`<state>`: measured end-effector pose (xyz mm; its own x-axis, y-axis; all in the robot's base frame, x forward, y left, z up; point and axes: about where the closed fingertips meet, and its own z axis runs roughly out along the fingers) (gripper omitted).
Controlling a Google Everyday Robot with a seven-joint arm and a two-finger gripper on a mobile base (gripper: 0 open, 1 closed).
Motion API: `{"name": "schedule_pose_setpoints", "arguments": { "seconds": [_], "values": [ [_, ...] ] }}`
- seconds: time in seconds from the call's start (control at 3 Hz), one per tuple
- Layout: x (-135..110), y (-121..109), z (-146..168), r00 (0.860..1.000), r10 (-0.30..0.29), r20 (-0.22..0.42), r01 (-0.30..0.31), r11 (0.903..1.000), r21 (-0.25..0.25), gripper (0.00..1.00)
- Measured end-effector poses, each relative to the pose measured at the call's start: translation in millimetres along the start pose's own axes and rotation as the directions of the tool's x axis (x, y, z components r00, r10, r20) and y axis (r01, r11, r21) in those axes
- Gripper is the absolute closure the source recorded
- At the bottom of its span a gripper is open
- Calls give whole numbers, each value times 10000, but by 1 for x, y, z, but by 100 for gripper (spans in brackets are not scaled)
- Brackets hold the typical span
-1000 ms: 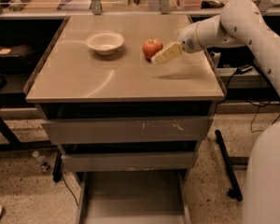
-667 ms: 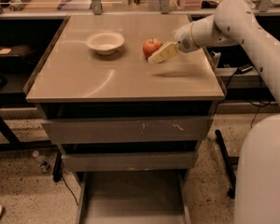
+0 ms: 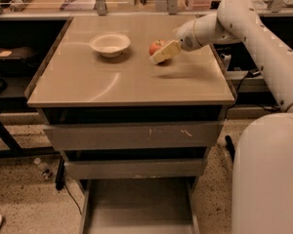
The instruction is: Place apple into bottom drawer
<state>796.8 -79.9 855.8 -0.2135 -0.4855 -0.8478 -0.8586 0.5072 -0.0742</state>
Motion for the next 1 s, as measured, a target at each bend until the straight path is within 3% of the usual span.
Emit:
{"name": "schedule_pose_setpoints", "arguments": {
  "seconds": [0.33,1.0],
  "values": [
    [-1,0,0,10000,-12,19,12,10000,-13,19],
    [-1,0,0,10000,-11,19,12,10000,-14,66]
  ]
}}
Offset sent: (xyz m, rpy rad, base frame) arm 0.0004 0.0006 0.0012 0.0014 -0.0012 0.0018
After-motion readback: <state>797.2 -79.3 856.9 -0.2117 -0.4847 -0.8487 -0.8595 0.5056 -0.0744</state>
